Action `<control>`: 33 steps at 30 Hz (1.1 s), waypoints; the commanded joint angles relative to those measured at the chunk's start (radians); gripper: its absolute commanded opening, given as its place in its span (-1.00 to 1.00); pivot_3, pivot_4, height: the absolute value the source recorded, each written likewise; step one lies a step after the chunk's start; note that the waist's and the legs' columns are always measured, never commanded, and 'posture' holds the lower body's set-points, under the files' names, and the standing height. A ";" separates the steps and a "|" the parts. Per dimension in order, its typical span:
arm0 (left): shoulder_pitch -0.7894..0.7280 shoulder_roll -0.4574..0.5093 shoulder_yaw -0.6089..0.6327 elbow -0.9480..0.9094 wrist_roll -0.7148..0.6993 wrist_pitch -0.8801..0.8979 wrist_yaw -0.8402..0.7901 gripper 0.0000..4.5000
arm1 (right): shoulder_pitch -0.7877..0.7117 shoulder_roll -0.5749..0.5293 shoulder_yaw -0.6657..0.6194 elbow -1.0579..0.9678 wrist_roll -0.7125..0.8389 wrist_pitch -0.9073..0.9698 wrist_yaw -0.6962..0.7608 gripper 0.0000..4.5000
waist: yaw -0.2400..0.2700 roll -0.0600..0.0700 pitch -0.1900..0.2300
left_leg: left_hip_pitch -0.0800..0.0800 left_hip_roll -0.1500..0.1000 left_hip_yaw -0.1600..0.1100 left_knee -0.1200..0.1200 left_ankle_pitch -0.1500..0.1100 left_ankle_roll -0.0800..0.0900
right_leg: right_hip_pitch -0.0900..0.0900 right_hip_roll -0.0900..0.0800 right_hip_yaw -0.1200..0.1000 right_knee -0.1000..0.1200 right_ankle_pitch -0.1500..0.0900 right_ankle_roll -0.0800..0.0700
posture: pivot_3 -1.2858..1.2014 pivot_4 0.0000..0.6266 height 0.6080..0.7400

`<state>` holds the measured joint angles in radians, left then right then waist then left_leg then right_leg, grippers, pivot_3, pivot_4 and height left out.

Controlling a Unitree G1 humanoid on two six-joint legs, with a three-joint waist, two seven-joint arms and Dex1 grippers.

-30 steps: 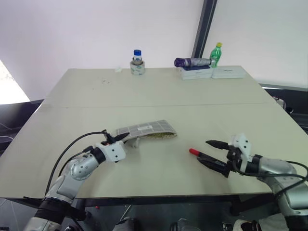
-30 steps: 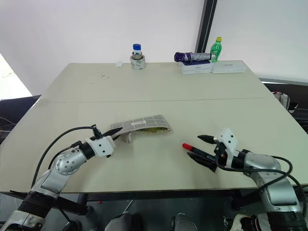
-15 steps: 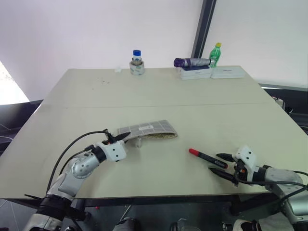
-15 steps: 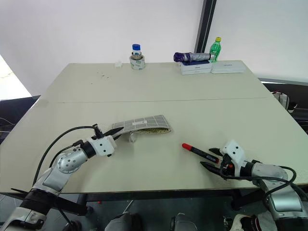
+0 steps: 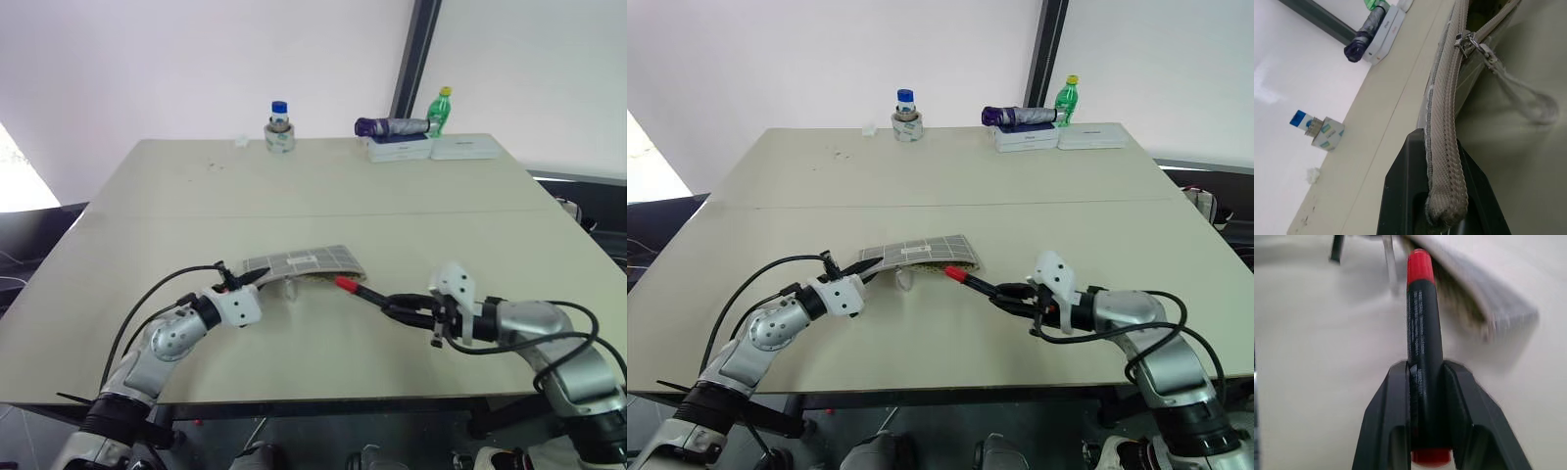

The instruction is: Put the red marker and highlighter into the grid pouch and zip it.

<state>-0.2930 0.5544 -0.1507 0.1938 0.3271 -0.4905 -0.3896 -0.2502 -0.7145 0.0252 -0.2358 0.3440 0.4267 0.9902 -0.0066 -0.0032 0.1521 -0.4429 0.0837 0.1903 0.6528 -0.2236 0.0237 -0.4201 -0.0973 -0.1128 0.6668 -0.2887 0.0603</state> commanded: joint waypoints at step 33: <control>-0.030 0.003 -0.009 -0.075 -0.033 0.003 -0.060 -1.00 | -0.381 0.229 0.322 0.348 -0.392 -0.272 -0.080 0.07 | -0.007 0.000 0.000 | -0.001 0.000 0.003 0.000 0.004 -0.006 | -0.003 0.001 0.000 0.002 0.000 0.000 | 0.03 -0.52 1.00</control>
<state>-0.3174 0.5539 -0.1804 0.1645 0.3189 -0.4806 -0.4549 -0.6295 -0.4820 0.3742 0.1324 -0.0637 0.1656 0.8999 -0.0139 -0.0032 0.1522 -0.4438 0.0836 0.1934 0.6529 -0.2199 0.0176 -0.4228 -0.0967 -0.1126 0.6689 -0.2886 0.0605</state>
